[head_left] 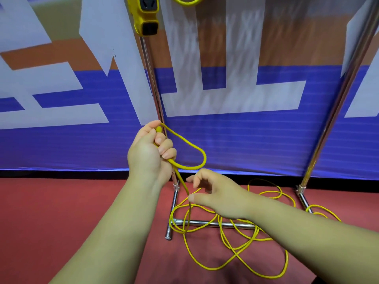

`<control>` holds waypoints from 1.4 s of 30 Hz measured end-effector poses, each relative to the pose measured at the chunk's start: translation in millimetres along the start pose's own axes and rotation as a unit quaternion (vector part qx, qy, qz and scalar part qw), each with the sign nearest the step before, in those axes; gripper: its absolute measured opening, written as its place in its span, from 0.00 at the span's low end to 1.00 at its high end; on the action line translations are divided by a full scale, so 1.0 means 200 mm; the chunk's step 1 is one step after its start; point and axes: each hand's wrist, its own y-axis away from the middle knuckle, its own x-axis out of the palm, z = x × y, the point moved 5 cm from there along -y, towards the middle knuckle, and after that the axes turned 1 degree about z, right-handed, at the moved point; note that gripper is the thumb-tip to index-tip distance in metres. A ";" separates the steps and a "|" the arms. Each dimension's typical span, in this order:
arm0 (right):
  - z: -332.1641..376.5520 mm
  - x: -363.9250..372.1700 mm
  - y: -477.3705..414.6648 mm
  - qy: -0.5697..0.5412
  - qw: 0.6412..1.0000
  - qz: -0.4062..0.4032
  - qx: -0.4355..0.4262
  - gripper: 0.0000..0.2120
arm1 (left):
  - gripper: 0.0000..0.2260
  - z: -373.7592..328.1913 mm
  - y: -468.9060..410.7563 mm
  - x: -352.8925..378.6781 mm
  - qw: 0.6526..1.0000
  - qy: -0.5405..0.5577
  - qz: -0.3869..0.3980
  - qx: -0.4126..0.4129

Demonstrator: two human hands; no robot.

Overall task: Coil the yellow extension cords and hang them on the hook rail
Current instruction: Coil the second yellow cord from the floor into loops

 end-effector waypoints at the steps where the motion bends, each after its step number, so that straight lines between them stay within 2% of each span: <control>1: 0.00 0.02 -0.01 -0.024 1.000 0.018 0.001 0.13 | 0.13 -0.01 0.00 0.00 1.000 0.016 0.009 -0.007; 5: 0.00 0.05 -0.03 -0.085 0.995 0.054 0.018 0.16 | 0.12 -0.03 0.00 -0.02 0.997 0.062 0.034 -0.038; 9: 0.02 -0.01 -0.03 -0.097 0.992 0.075 0.019 0.17 | 0.11 -0.07 -0.03 -0.10 0.995 0.071 0.027 -0.057; 13: -0.03 -0.14 0.03 -0.063 0.991 0.105 0.047 0.12 | 0.10 -0.11 -0.09 -0.24 0.994 0.078 0.018 -0.076; 15: -0.06 -0.21 0.06 -0.046 0.991 0.105 0.064 0.09 | 0.10 -0.11 -0.10 -0.31 0.995 0.038 0.028 -0.083; 18: -0.08 -0.28 0.08 -0.064 0.994 0.057 0.070 0.06 | 0.11 -0.07 -0.07 -0.31 0.988 -0.110 0.071 -0.081; 20: -0.06 -0.30 0.09 -0.070 0.995 0.035 0.057 0.06 | 0.11 -0.03 -0.01 -0.25 0.962 -0.233 0.128 -0.068; 23: -0.01 -0.32 0.11 -0.071 0.997 -0.004 0.037 0.06 | 0.06 0.01 0.10 -0.14 0.871 -0.446 0.206 -0.006; 25: 0.04 -0.33 0.13 -0.071 0.997 -0.035 0.022 0.06 | 0.04 0.06 0.16 -0.08 0.822 -0.510 0.253 -0.002; 28: 0.10 -0.34 0.16 -0.056 0.997 -0.051 0.002 0.07 | 0.09 0.14 0.22 -0.03 0.758 -0.578 0.302 -0.013; 33: 0.18 -0.37 0.21 -0.047 0.997 -0.057 -0.028 0.06 | 0.04 0.22 0.26 0.01 0.740 -0.594 0.316 -0.002; 35: 0.19 -0.40 0.22 -0.052 0.996 -0.059 -0.029 0.06 | 0.09 0.22 0.27 0.03 0.727 -0.604 0.327 0.015; 37: 0.18 -0.43 0.22 -0.084 0.995 -0.047 -0.017 0.09 | 0.11 0.17 0.24 0.05 0.740 -0.595 0.309 0.047; 38: 0.16 -0.44 0.22 -0.101 0.994 -0.034 -0.007 0.10 | 0.09 0.12 0.22 0.05 0.763 -0.578 0.282 0.065; 42: 0.03 -0.50 0.22 -0.071 0.995 -0.018 0.068 0.11 | 0.07 -0.10 0.07 -0.05 0.903 -0.400 0.127 0.087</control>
